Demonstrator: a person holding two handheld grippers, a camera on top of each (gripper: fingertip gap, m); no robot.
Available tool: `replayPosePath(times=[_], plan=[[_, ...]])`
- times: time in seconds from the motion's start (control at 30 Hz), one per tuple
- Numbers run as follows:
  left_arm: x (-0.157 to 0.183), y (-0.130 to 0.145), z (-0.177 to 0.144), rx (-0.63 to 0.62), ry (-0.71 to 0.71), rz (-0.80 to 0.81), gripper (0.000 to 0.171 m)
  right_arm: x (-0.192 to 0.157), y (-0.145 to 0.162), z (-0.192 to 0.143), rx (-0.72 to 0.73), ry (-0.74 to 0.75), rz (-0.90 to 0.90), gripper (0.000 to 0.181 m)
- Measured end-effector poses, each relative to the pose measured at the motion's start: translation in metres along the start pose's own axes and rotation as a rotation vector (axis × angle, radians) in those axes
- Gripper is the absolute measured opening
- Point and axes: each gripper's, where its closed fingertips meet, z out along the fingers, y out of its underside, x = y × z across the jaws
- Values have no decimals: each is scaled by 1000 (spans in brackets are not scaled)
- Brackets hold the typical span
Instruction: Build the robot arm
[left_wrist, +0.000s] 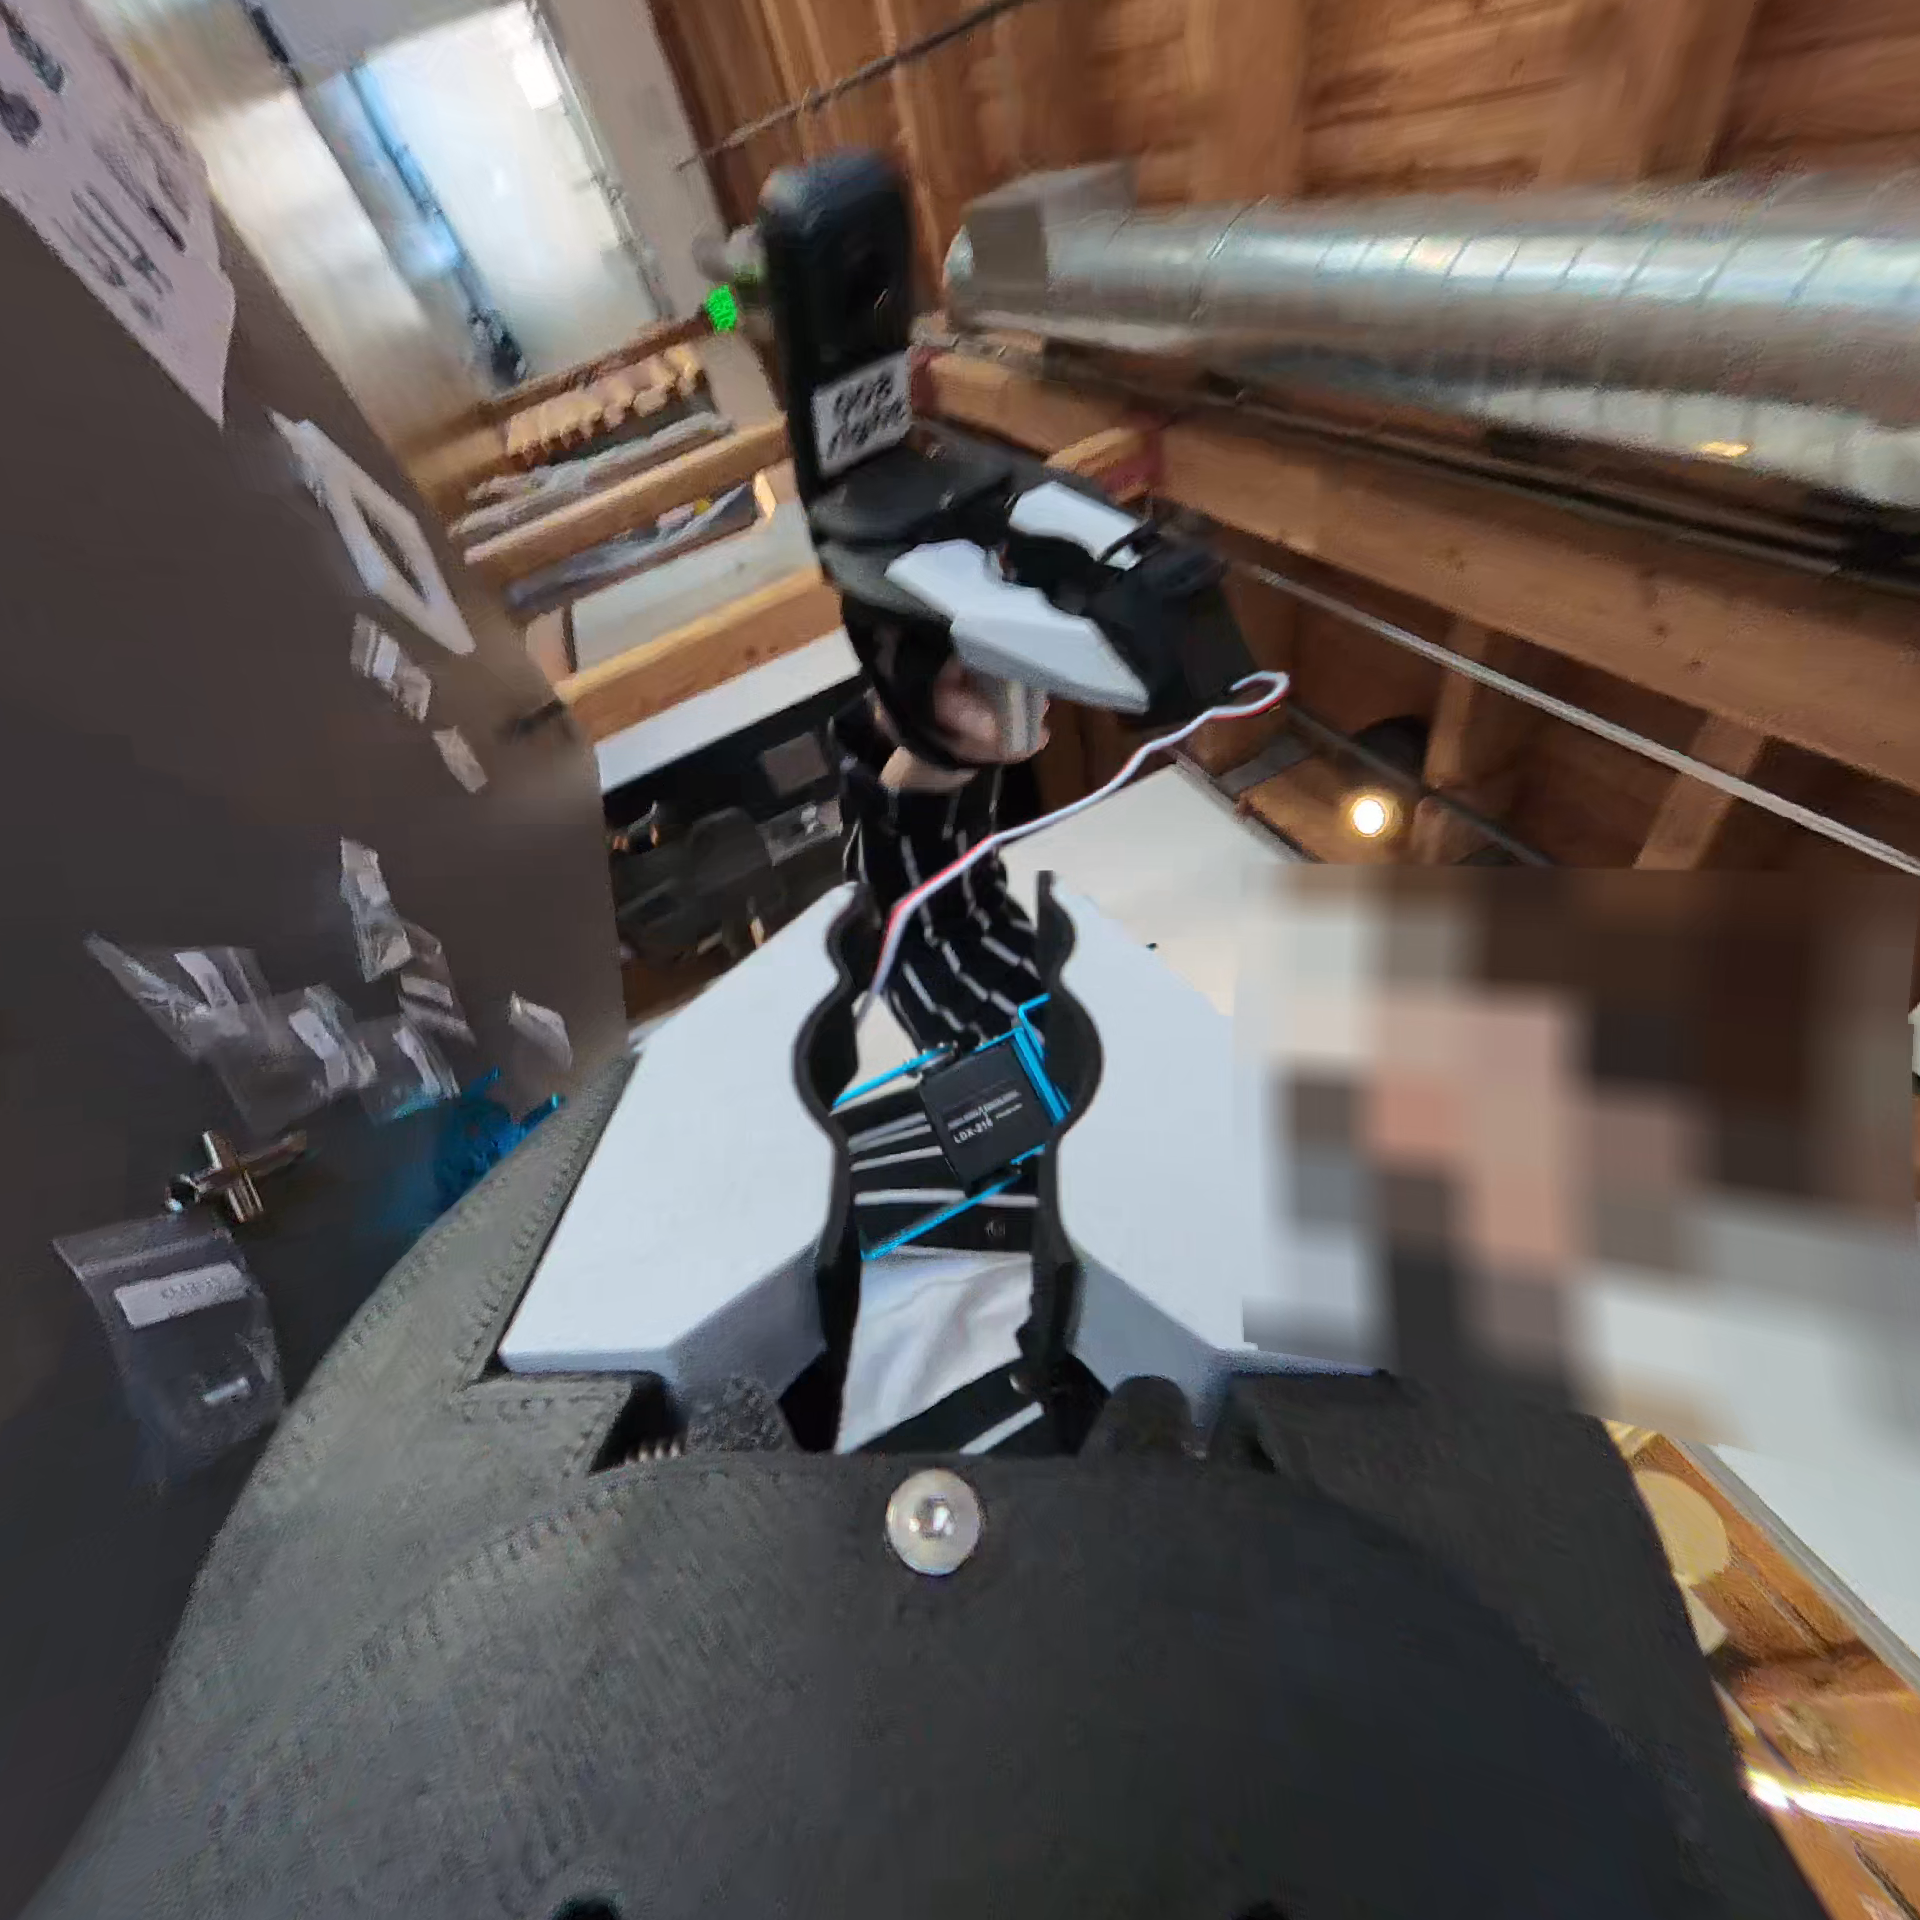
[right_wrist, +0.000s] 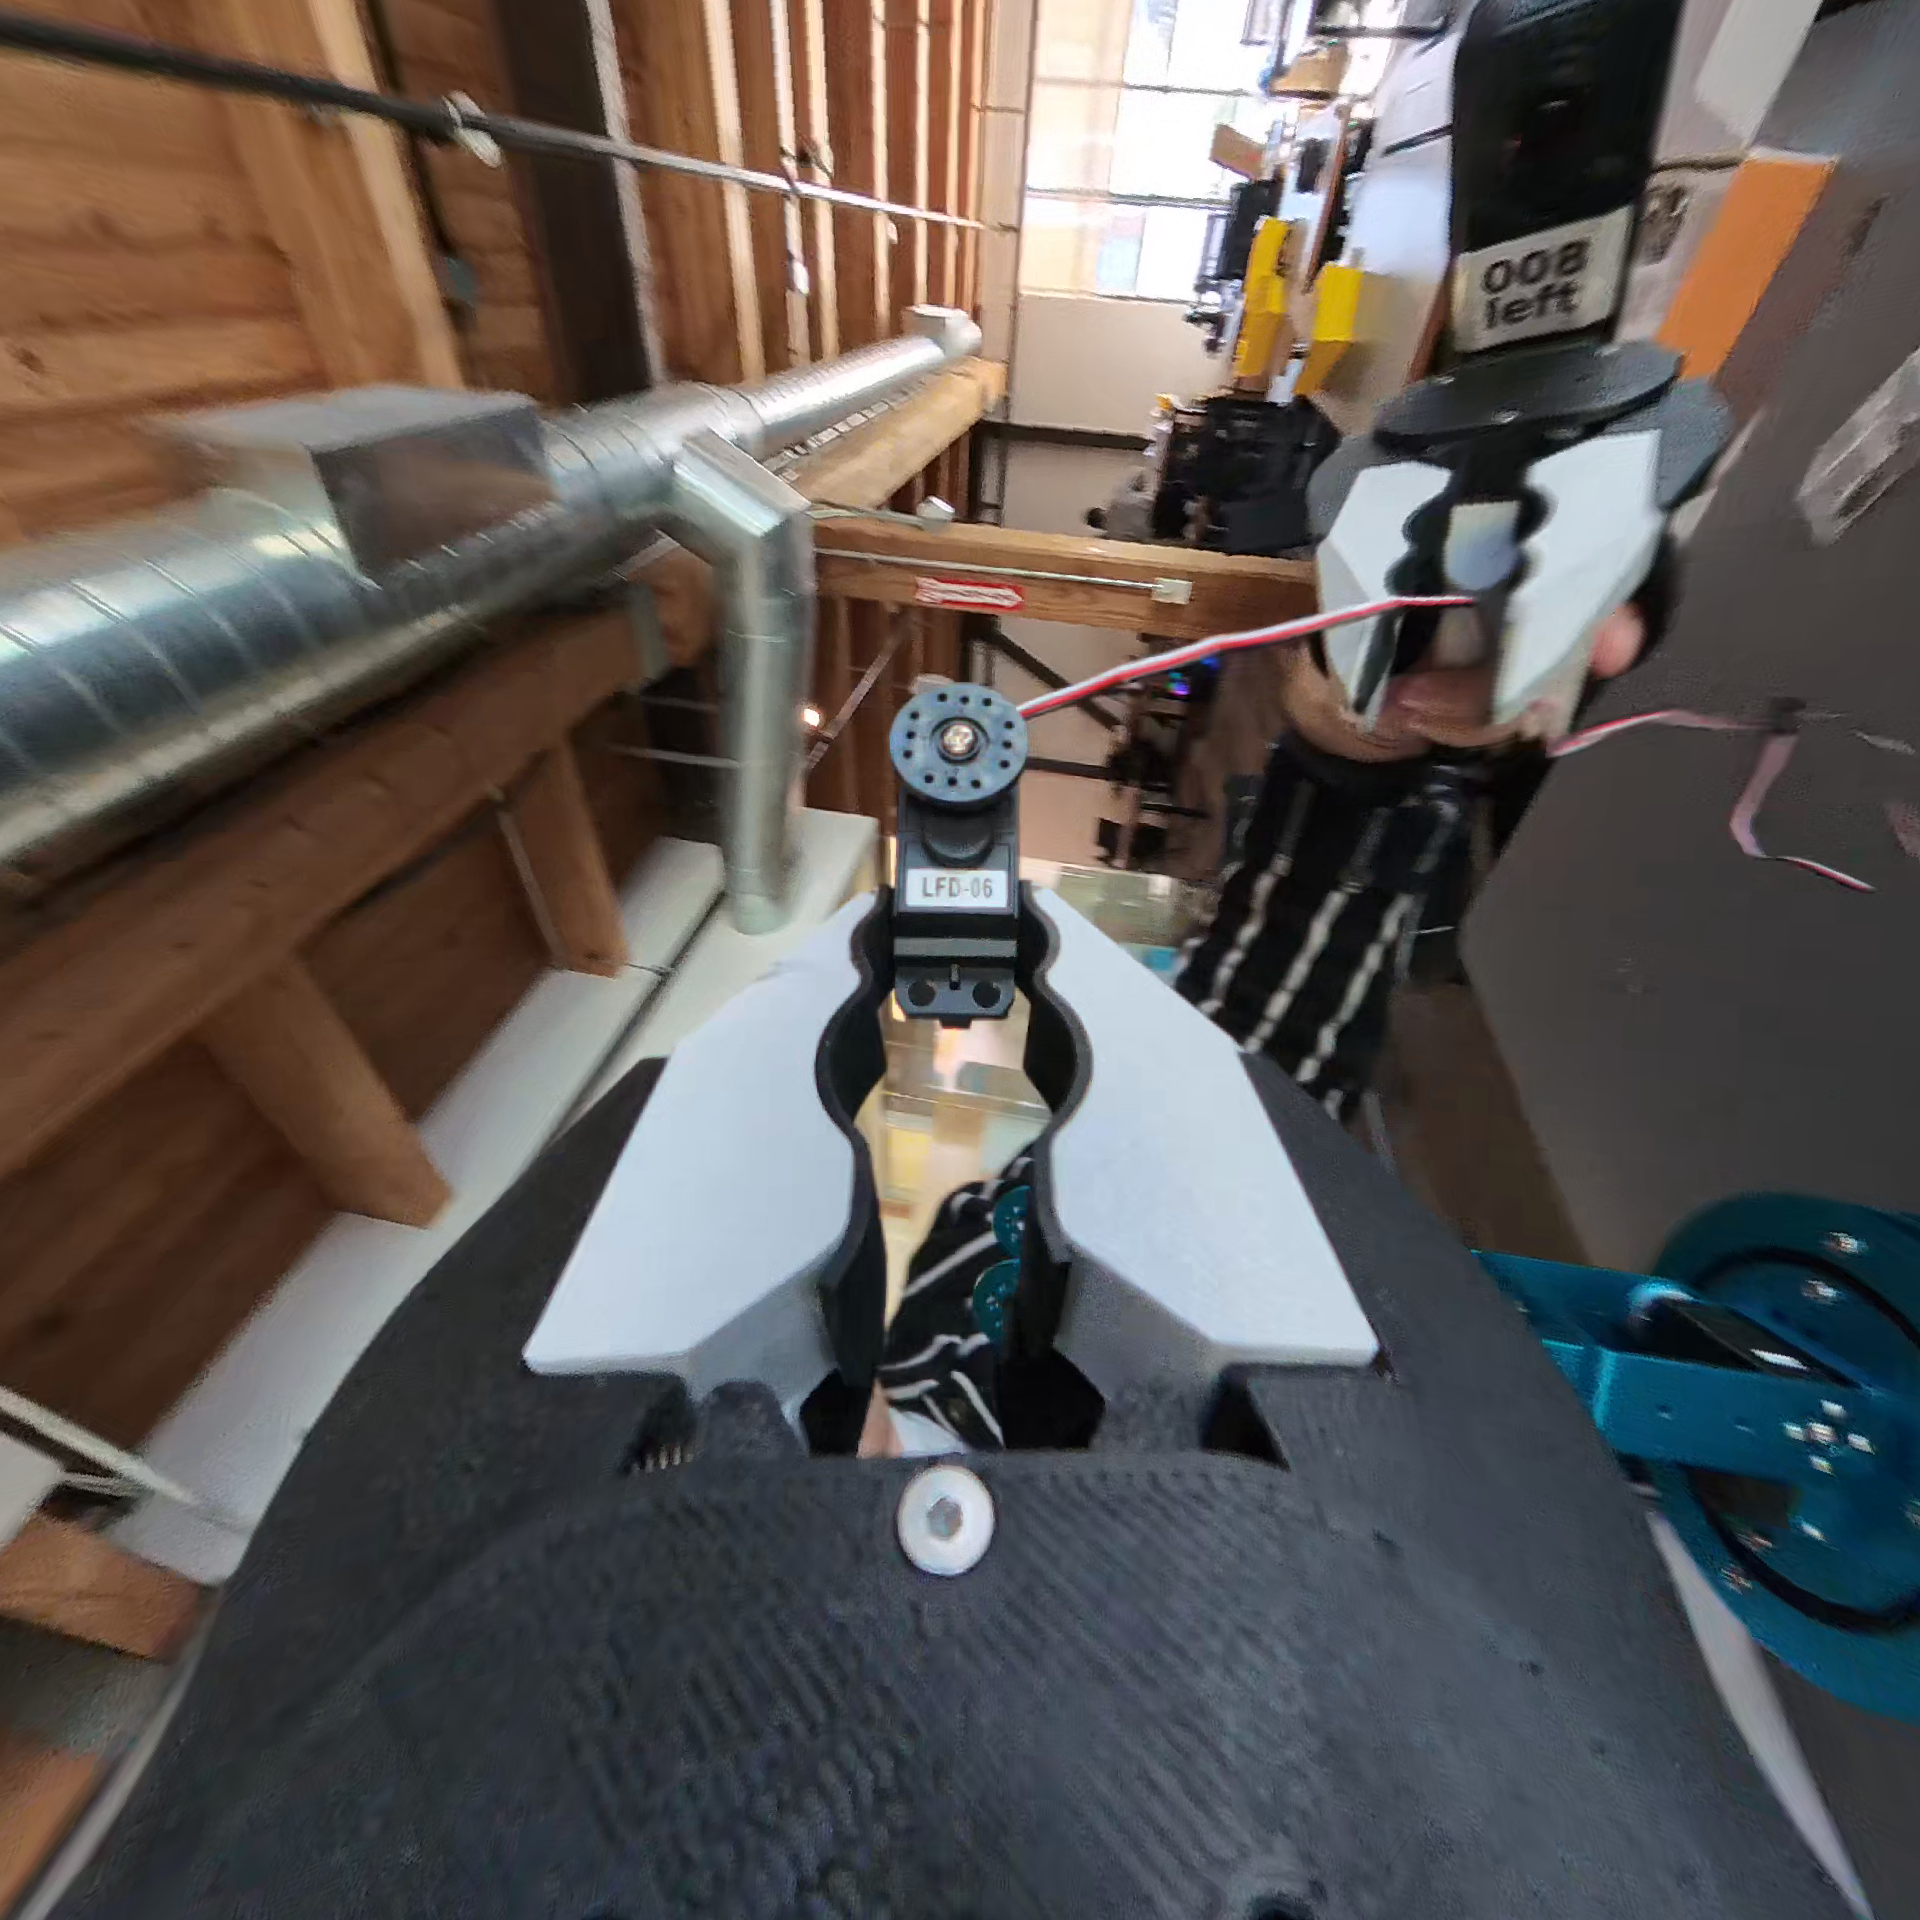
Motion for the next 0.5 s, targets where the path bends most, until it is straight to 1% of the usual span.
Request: replayPosePath(times=[0.03,0.07,0.1,0.13,0.2,0.23,0.27,0.3,0.33,0.37,0.43,0.5], plan=[[-2,-2,-5,39,17,17,32,7,0,1,15,-15,36,20],[-2,-6,-14,84,6,47,38,14,1,1,32,-12,57,20],[-4,-10,-26,127,-47,79,49,22,2,1,46,1,73,20],[-7,-13,-41,161,-144,121,57,26,4,2,60,3,86,20],[-11,-19,-76,235,-423,231,62,25,4,3,102,-18,108,20],[-3,-21,-91,283,-555,289,64,25,4,4,124,-14,108,20],[17,-19,-93,330,-594,345,54,27,5,4,142,6,101,20],[44,-14,-80,361,-551,381,41,30,6,6,159,35,89,20],[67,-6,-58,365,-487,384,35,34,8,8,173,66,79,20],[78,2,-33,352,-446,360,35,36,11,12,177,89,72,20],[78,12,8,309,-425,275,53,37,17,22,164,120,51,20],[68,19,34,262,-424,208,58,32,21,32,141,138,14,20]])
